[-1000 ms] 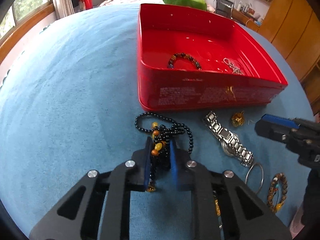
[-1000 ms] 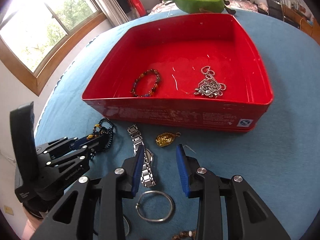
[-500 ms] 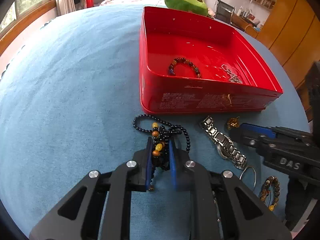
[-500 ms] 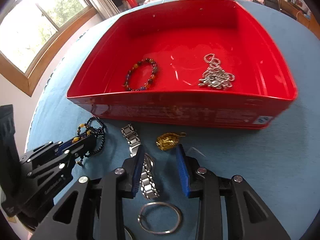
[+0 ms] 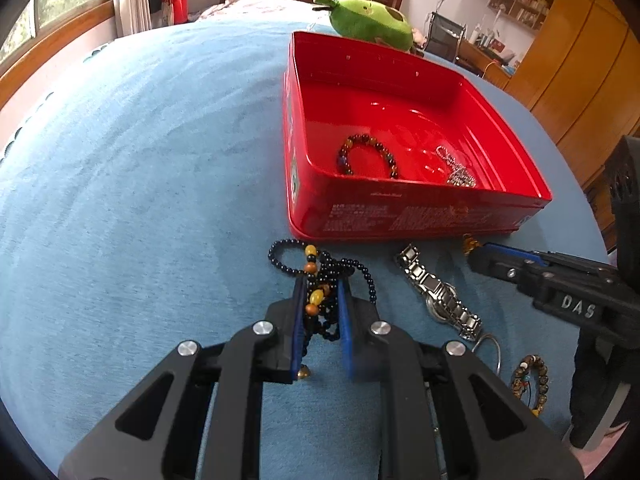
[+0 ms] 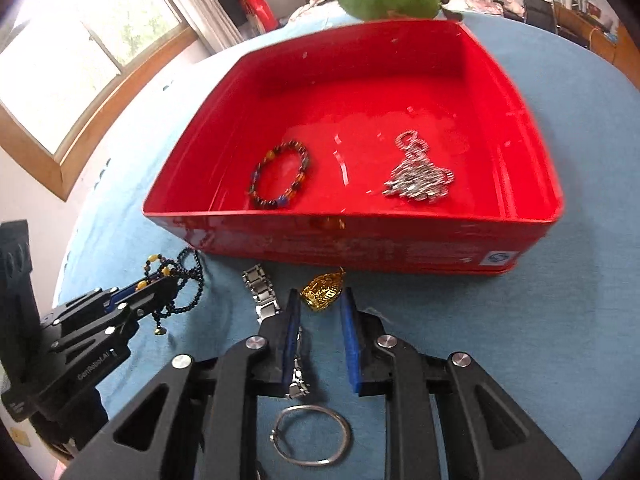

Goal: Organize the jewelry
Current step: 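Grasp black bead necklace with left tool while right tool grasps gold pendant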

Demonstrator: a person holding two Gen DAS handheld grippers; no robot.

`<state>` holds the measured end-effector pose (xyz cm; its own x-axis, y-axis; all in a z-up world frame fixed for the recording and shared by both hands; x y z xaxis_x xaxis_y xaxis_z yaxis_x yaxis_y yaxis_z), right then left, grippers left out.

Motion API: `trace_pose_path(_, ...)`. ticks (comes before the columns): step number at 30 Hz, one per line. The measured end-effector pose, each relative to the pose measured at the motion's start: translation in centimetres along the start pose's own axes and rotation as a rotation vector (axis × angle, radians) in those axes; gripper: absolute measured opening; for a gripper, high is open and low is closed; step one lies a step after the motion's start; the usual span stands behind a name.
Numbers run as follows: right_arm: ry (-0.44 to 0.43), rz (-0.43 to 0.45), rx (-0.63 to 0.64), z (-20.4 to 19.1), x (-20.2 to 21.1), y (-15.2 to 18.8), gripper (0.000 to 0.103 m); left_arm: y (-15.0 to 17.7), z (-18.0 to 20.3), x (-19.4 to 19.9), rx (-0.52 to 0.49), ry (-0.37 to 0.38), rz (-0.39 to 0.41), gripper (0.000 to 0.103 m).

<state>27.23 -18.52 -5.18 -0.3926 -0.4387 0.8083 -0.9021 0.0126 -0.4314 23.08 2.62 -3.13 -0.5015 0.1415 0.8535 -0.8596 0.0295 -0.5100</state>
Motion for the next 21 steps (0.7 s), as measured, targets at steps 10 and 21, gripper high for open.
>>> trace_pose_path(10, -0.028, 0.031, 0.006, -0.2, 2.6, 0.0, 0.020, -0.2, -0.8, 3.1, 0.024, 0.057, 0.048, 0.013)
trace_pose_path(21, -0.029, -0.004, 0.025, -0.5, 1.2, 0.1, 0.020, -0.3, -0.3, 3.7, 0.007, 0.060, 0.059, 0.013)
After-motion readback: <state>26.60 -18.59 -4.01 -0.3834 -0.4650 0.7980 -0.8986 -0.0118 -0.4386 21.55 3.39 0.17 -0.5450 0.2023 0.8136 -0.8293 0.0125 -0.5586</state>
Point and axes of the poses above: each gripper's, at about its wrist camera, not at the fingertips, and x roughly against the way its jaws point, z to its right, y to its underside, the point moved 2 cm from there along -x, roughly the way its jaws point, and after that the axes turned 6 degrees about -y, right-handed, at the moved point
